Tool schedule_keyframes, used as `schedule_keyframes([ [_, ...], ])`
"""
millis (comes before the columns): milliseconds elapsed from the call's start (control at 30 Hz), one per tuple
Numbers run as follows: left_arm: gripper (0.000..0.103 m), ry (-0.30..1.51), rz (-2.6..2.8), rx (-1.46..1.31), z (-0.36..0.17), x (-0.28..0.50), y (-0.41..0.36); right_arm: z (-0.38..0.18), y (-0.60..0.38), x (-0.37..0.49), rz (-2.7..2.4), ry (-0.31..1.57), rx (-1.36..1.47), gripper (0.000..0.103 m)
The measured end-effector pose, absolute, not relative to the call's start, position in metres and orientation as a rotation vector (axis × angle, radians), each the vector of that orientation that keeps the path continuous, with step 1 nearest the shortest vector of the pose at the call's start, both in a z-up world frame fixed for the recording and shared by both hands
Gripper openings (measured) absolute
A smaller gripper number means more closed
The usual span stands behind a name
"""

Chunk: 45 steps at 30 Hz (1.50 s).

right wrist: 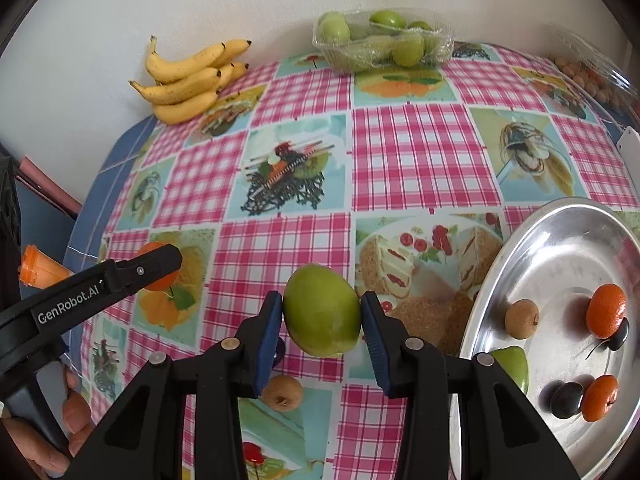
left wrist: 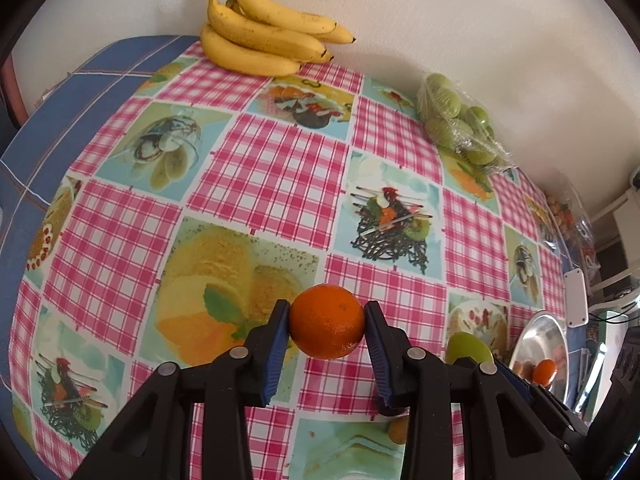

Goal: Organize fruits
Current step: 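Carry the tangerine with the left gripper while the right gripper carries the mango over the bowl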

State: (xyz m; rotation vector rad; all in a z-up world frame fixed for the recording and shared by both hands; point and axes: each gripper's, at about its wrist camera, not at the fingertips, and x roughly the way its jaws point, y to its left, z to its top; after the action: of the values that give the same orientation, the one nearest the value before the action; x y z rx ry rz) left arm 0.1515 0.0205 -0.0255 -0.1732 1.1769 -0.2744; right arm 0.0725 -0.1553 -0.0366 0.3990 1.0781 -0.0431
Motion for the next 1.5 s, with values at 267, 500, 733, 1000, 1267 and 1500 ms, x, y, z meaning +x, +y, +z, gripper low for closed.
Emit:
schedule_keyframes([
  [267,0.04,1.148,-0.294,-0.201,-0.006,0.142,0.022,-0.008,-0.156,0.062,-0.036,1.009,0.412,0.042],
  [500,0.04,1.117,-0.301,-0.208,0.008,0.134,0.021,0.001,-0.156,0.053,-0.033,0.996,0.399,0.042],
  [733,0.04,1.121,-0.303,-0.199,0.009,0.128,0.014,0.0,-0.163,0.046,-0.041,0.999,0.409,0.042],
  [1000,0.04,1.129,-0.328,-0.154,0.008,0.12,-0.008,-0.012,-0.191,0.037,-0.109,1.037,0.475,0.042],
  [1267,0.04,1.136,-0.382,-0.086,0.008,0.106,-0.044,-0.018,-0.231,0.021,-0.197,1.041,0.556,0.042],
  [1500,0.04,1.15,-0.431,-0.037,0.005,0.092,-0.072,-0.023,-0.26,0.007,-0.275,1.045,0.577,0.042],
])
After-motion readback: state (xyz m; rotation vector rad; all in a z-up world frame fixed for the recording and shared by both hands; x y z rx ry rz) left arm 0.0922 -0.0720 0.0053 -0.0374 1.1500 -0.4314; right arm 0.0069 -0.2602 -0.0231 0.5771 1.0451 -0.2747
